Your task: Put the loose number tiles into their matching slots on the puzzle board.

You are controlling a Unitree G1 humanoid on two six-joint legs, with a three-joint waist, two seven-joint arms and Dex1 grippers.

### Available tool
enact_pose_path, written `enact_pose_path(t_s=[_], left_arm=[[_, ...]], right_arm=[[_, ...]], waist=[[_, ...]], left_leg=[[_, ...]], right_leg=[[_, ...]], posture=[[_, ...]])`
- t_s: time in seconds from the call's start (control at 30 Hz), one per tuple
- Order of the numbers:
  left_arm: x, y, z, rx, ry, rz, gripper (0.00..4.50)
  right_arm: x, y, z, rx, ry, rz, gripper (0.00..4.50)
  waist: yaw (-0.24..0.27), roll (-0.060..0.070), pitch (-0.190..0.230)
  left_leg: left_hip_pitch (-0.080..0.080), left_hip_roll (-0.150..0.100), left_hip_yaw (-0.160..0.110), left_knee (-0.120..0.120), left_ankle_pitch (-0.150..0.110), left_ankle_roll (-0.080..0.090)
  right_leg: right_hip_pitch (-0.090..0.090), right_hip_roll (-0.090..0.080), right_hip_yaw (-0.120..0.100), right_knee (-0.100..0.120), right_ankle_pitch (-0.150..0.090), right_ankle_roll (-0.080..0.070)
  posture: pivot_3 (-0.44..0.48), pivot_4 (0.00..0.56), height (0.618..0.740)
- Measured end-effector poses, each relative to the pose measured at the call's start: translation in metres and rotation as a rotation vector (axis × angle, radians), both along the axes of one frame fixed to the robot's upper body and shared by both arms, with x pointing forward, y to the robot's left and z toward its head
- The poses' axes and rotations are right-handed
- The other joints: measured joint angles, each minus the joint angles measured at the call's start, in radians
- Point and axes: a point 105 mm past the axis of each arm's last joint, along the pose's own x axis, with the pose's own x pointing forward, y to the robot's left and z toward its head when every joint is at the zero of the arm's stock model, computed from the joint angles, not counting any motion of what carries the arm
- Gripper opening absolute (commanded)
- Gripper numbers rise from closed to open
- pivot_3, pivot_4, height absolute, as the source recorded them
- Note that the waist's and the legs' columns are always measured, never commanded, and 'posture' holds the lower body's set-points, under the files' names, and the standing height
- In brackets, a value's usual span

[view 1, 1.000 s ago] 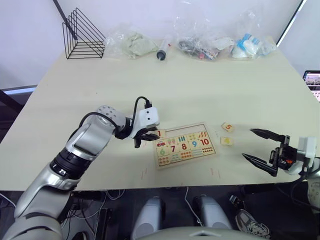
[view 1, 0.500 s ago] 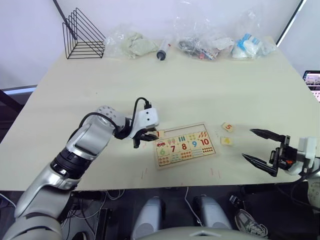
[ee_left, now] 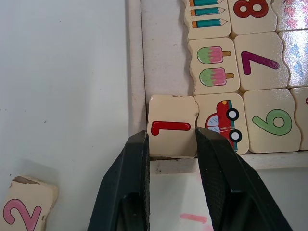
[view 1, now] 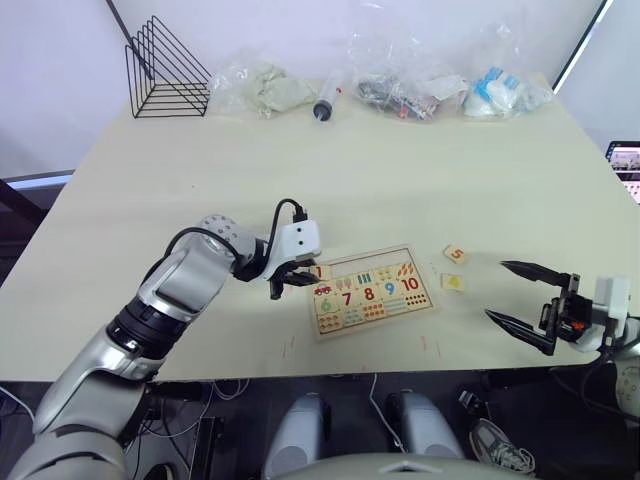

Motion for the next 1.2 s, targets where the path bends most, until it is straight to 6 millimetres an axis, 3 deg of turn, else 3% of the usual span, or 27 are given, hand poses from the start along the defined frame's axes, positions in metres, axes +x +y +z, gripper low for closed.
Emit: enact_pose_path(t_s=[0.03, 0.1, 0.17, 0.2, 0.53, 0.83, 1.03, 1.13, 1.2], left_arm=[[0.0, 0.0, 0.0, 0.0, 0.001, 0.0, 0.91], [0.0, 0.0, 0.0, 0.0, 0.002, 0.0, 1.93], [0.0, 0.001, 0.0, 0.001, 0.001, 0.002, 2.55], [0.001, 0.001, 0.0, 0.002, -0.004, 0.002, 3.09], [-0.002, 0.004, 0.003, -0.004, 0.022, -0.018, 3.09], [-0.007, 0.015, 0.03, -0.098, 0.048, -0.042, 3.09], [0.001, 0.022, 0.039, -0.183, 0.019, -0.019, 3.09], [0.006, 0.026, 0.035, -0.208, 0.002, -0.009, 2.37], [0.008, 0.026, 0.03, -0.233, 0.005, -0.006, 1.49]], right_arm=[[0.0, 0.0, 0.0, -0.002, -0.003, 0.0, 4.5], [0.0, 0.0, 0.0, -0.004, -0.006, 0.0, 4.5], [0.0, 0.0, 0.0, -0.004, -0.007, -0.001, 4.5], [0.0, 0.0, 0.0, -0.005, -0.008, -0.001, 4.5], [0.0, -0.001, -0.001, -0.013, -0.013, -0.007, 4.5], [0.0, -0.003, -0.003, -0.013, -0.004, -0.012, 4.5], [0.0, -0.004, -0.004, -0.012, 0.0, -0.013, 4.5], [0.0, -0.004, -0.004, -0.012, -0.001, -0.013, 4.5], [0.001, -0.004, -0.004, -0.012, -0.001, -0.013, 4.5]], waist=[[0.0, 0.0, 0.0], [0.0, 0.0, 0.0], [0.0, 0.0, 0.0], [0.0, 0.0, 0.0], [0.0, 0.0, 0.0], [0.0, 0.0, 0.0], [0.0, 0.0, 0.0], [0.0, 0.0, 0.0], [0.0, 0.0, 0.0]], left_leg=[[0.0, 0.0, 0.0, 0.0, 0.0, 0.0], [0.0, 0.0, 0.0, 0.0, 0.0, 0.0], [0.0, 0.0, 0.0, 0.0, 0.0, 0.0], [0.0, 0.0, 0.0, 0.0, 0.0, 0.0], [0.0, 0.0, 0.0, 0.0, 0.0, 0.0], [0.0, 0.0, 0.0, 0.0, 0.0, 0.0], [0.0, 0.0, 0.0, 0.0, 0.0, 0.0], [0.0, 0.0, 0.0, 0.0, 0.0, 0.0], [0.0, 0.0, 0.0, 0.0, 0.0, 0.0]], right_leg=[[0.0, 0.0, 0.0, 0.0, 0.0, 0.0], [0.0, 0.0, 0.0, 0.0, 0.0, 0.0], [0.0, 0.0, 0.0, 0.0, 0.0, 0.0], [0.0, 0.0, 0.0, 0.0, 0.0, 0.0], [0.0, 0.0, 0.0, 0.0, 0.0, 0.0], [0.0, 0.0, 0.0, 0.0, 0.0, 0.0], [0.0, 0.0, 0.0, 0.0, 0.0, 0.0], [0.0, 0.0, 0.0, 0.0, 0.0, 0.0], [0.0, 0.0, 0.0, 0.0, 0.0, 0.0]], posture=[[0.0, 0.15, 0.74], [0.0, 0.15, 0.74], [0.0, 0.15, 0.74], [0.0, 0.15, 0.74], [0.0, 0.15, 0.74], [0.0, 0.15, 0.74], [0.0, 0.15, 0.74], [0.0, 0.15, 0.74], [0.0, 0.15, 0.74]])
